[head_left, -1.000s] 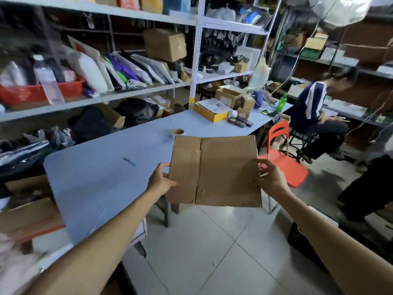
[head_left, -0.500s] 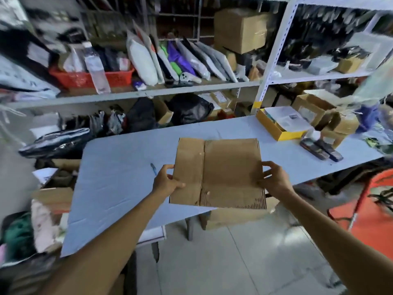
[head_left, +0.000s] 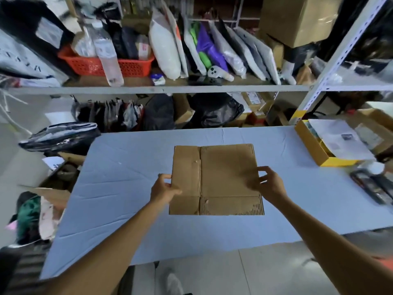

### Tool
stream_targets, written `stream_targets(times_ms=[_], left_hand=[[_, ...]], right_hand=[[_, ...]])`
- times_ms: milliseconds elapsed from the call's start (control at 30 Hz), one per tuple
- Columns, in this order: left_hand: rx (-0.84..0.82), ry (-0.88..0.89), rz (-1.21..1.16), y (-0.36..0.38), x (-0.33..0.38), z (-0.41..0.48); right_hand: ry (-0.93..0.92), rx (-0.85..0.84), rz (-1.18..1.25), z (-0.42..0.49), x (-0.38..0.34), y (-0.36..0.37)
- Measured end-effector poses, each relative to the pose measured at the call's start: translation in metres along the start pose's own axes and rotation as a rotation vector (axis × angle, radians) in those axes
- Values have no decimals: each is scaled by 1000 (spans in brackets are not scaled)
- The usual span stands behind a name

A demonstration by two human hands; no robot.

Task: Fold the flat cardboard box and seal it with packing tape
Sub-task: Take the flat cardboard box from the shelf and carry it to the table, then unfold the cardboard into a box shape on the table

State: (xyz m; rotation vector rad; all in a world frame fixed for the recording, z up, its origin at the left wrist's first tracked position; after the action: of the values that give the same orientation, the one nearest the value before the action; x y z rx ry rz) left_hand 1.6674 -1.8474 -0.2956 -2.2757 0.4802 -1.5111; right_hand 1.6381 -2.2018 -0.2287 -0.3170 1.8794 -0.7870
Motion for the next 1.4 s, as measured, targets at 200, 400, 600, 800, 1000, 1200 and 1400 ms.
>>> stream_targets(times_ms=[200,400,600,800,1000,1200,1400], left_hand=[[16,-72,1,6,-16,27],[103,-118,-17,11,-19,38],[124,-241,-51,16,-47,34],[111,-311,-114,36,-75,25],[85,-343,-118,46,-98,24],[-33,-358,-116,60,-97,29],[-109,-375,-60,74,-94,32]], right_hand=[[-11,-95,-60,36,-2,22],[-53,-134,-35,76,-7,38],[14,-262,33,94,21,73],[135,-382,21,94,61,99],[92,-371,-3,94,71,115],[80,-394,2,100,61,119],[132,-416,95,106,63,118]])
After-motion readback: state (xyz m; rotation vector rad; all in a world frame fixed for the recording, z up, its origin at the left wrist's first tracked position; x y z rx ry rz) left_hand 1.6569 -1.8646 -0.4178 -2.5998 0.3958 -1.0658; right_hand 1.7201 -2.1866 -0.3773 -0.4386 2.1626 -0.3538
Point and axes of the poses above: each hand's wrist, its own z-axis towards the middle knuckle, its own y-axis out of the palm, x = y × z, the point moved 9 cm from there along z, towards the middle knuckle, and after that the axes turned 3 degrees about y, right-handed, at the moved point
